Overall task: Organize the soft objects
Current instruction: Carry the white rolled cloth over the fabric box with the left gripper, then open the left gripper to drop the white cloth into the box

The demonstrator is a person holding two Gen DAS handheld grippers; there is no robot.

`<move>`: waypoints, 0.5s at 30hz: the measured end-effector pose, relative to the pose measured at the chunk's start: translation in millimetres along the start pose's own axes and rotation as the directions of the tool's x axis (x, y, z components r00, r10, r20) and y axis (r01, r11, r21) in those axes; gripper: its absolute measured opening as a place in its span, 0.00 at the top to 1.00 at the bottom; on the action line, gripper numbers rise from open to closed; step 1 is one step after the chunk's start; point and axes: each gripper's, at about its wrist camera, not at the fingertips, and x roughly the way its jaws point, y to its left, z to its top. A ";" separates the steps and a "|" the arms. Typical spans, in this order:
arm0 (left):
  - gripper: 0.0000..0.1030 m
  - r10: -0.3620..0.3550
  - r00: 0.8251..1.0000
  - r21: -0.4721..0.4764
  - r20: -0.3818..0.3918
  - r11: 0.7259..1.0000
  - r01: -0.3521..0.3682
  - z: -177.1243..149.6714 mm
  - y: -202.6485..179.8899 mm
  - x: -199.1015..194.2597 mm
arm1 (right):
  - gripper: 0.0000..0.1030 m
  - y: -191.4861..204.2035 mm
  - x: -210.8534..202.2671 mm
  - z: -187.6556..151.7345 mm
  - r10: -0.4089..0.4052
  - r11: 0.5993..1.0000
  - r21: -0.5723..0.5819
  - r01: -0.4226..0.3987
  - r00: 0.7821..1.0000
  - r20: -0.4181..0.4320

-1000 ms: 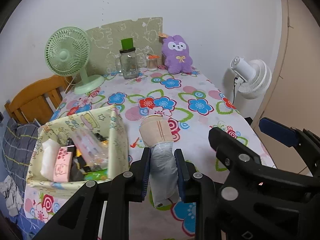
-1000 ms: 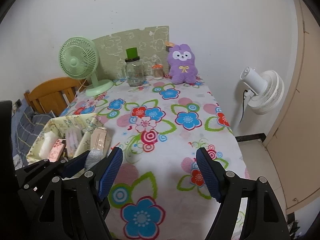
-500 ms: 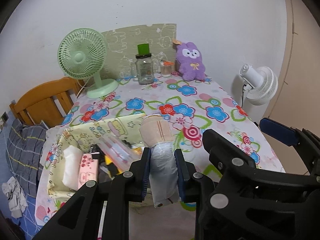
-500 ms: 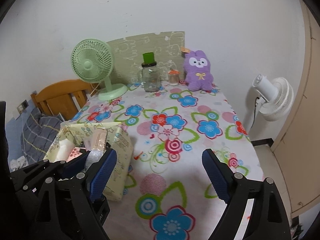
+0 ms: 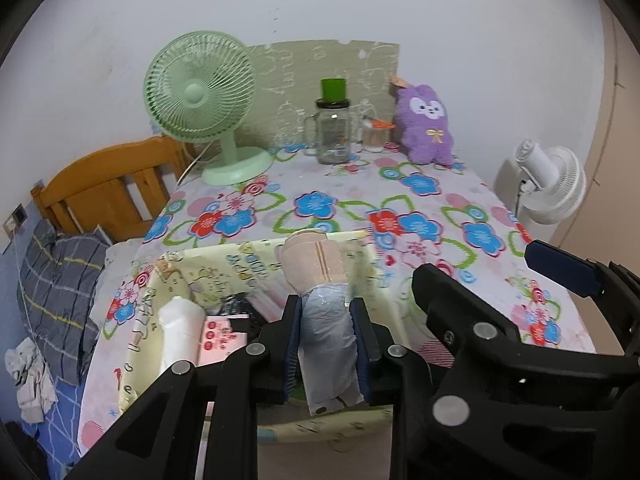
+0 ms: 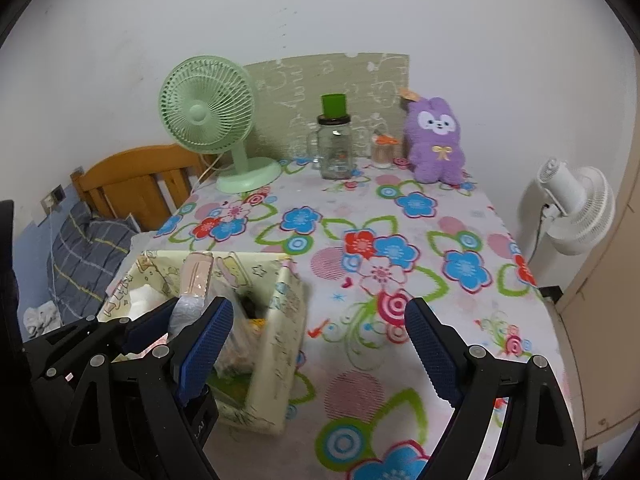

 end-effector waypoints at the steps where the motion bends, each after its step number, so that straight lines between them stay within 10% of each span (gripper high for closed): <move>1: 0.75 0.006 1.000 -0.008 -0.003 1.000 -0.006 -0.1 3.9 2.6 | 0.13 2.5 3.3 0.7 0.007 1.000 -0.003 -0.007 1.000 -0.001; 15: 0.18 0.012 0.999 -0.010 0.045 1.000 -0.011 2.0 10.4 -10.3 | 0.13 11.0 -2.7 5.7 0.025 0.999 -0.023 -0.024 0.999 0.028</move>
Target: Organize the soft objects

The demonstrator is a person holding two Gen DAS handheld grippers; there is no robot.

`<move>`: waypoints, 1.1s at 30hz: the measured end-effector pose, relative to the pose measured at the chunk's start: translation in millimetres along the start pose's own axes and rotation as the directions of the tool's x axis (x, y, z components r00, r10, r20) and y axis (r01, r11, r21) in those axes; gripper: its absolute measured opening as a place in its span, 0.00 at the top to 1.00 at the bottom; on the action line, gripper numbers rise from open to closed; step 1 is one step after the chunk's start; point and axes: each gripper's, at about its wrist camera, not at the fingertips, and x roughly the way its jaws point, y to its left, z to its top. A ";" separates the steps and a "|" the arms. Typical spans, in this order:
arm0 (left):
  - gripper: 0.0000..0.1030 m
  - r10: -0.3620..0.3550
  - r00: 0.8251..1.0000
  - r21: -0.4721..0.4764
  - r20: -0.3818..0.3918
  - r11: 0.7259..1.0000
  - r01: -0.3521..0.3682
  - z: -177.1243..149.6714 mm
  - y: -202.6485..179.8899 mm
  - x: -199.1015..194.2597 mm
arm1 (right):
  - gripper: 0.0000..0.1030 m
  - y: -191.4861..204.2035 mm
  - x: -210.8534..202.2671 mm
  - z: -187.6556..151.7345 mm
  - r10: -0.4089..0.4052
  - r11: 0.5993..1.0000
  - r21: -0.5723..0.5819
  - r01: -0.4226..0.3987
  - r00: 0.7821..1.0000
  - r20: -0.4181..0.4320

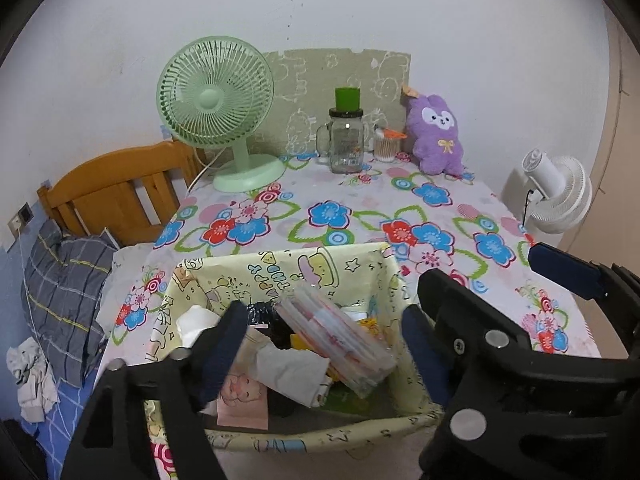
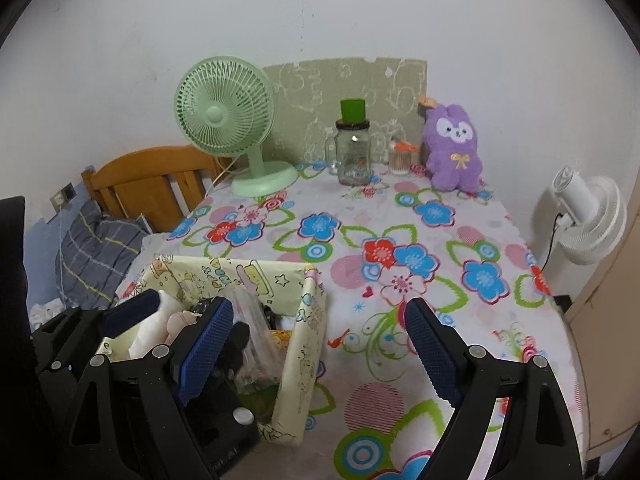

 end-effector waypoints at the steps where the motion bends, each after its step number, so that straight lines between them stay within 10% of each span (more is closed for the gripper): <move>1: 0.17 0.000 1.000 0.000 0.007 1.000 0.000 0.1 -1.2 -3.1 | 0.13 -0.5 -4.2 0.0 -0.003 1.000 -0.005 0.003 1.000 0.008; 12: 0.00 0.009 0.994 0.008 0.106 1.000 -0.010 -3.6 -19.3 -55.0 | 0.06 -19.3 -60.5 -7.9 -0.047 0.999 0.015 0.046 0.994 0.099; 33: 0.00 0.035 0.978 -0.055 0.207 0.998 -0.024 -22.0 -26.2 -122.3 | 0.01 -66.4 -153.5 -30.5 -0.134 0.991 0.046 0.127 0.964 0.228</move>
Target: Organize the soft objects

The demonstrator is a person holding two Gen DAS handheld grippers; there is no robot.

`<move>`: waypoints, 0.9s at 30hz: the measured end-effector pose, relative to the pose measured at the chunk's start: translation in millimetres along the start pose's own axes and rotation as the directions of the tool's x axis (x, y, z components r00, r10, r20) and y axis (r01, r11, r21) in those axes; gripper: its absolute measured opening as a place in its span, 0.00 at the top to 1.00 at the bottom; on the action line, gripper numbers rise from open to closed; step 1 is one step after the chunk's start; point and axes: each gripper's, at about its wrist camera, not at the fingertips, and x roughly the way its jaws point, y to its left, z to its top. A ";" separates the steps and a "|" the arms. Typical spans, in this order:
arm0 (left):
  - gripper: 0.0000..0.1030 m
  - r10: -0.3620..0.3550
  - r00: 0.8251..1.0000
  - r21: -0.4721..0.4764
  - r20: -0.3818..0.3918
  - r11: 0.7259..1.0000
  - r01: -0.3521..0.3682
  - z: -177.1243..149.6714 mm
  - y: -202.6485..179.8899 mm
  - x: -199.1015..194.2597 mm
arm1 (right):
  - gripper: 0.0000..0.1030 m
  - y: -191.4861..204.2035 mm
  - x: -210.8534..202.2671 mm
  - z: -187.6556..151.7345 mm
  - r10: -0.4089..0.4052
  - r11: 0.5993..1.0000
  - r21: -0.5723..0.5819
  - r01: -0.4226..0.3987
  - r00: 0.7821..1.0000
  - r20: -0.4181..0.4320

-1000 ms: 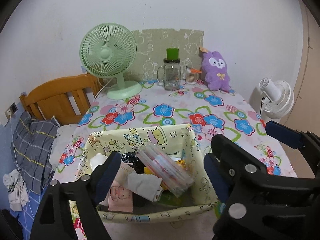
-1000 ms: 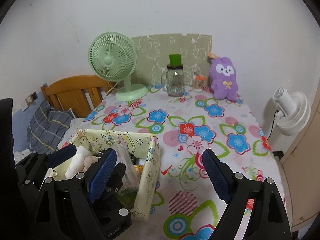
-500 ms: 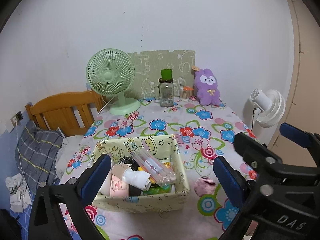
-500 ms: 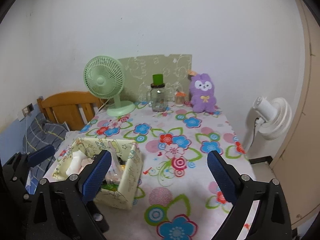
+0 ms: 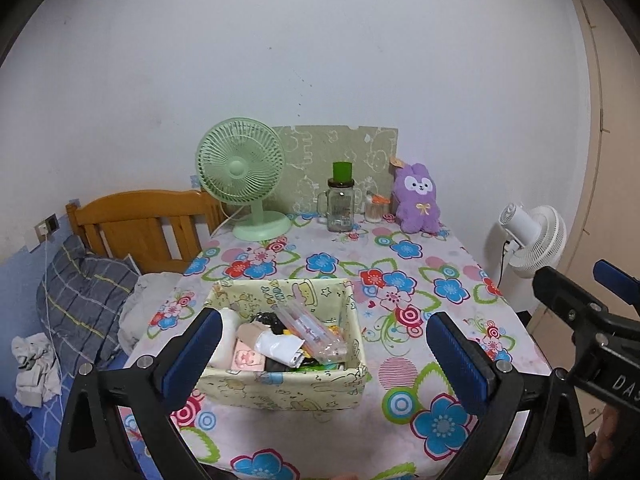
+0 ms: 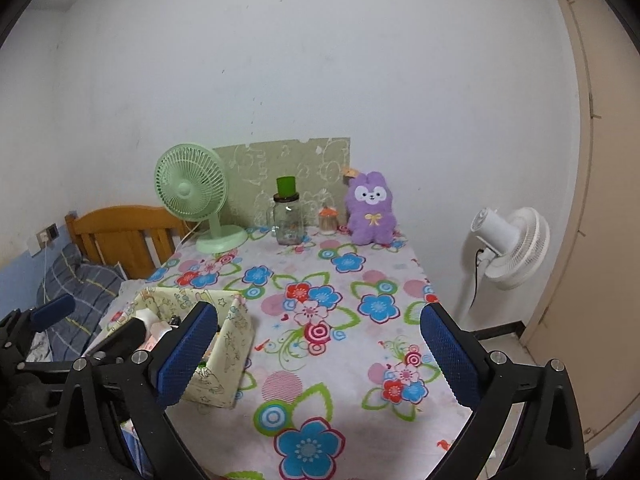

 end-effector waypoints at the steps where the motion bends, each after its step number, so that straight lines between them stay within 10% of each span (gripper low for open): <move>1: 0.00 0.002 1.000 -0.002 0.002 1.000 -0.002 -0.6 1.3 -2.4 | 0.00 -0.2 -1.0 -0.5 0.000 1.000 0.002 0.000 1.000 0.001; 27: 0.00 -0.015 1.000 0.024 0.009 1.000 0.015 7.4 -0.9 -1.2 | 0.00 -2.9 -4.0 -2.4 -0.024 0.999 0.033 0.023 1.000 0.018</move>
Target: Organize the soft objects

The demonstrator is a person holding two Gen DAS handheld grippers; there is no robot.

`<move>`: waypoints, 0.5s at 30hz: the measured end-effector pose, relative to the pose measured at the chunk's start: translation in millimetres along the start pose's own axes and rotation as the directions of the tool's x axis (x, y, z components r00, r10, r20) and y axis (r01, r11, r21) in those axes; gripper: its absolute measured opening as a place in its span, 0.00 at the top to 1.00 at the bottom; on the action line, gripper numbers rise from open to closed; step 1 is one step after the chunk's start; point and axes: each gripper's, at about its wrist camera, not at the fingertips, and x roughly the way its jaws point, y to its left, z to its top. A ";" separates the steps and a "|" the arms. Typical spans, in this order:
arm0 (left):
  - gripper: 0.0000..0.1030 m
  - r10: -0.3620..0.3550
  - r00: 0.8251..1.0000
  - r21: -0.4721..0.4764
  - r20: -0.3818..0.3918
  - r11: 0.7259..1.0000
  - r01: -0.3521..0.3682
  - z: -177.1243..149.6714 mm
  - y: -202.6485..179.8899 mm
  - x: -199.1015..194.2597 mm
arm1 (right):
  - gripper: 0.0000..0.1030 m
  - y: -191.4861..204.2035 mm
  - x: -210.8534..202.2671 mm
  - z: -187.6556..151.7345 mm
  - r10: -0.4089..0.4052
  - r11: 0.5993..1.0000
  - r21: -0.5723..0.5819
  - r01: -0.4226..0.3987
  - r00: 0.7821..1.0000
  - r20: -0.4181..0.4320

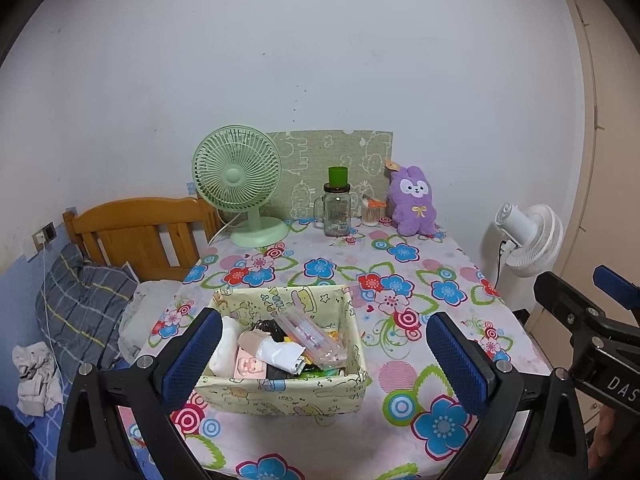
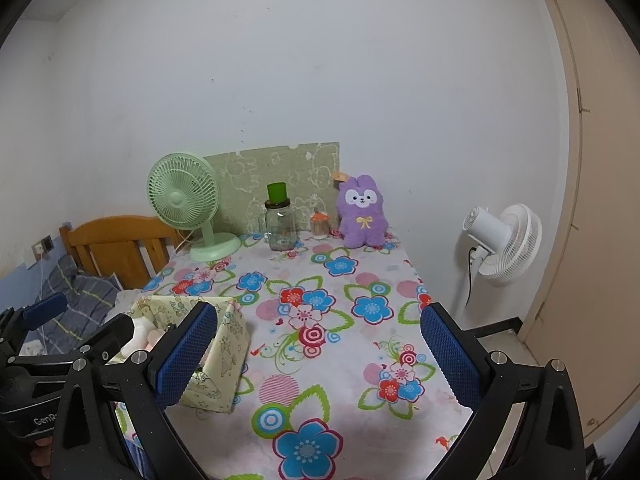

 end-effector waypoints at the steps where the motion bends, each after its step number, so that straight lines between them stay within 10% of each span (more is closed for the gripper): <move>1: 0.00 0.002 1.000 0.001 0.001 1.000 -0.002 -0.3 0.4 -0.3 | 0.00 0.2 0.4 -0.1 0.001 1.000 0.000 -0.001 1.000 -0.001; 15: 0.00 0.009 1.000 0.003 0.003 1.000 -0.009 0.8 -2.1 1.8 | 0.00 1.9 7.3 -0.8 0.014 1.000 -0.003 -0.014 1.000 -0.007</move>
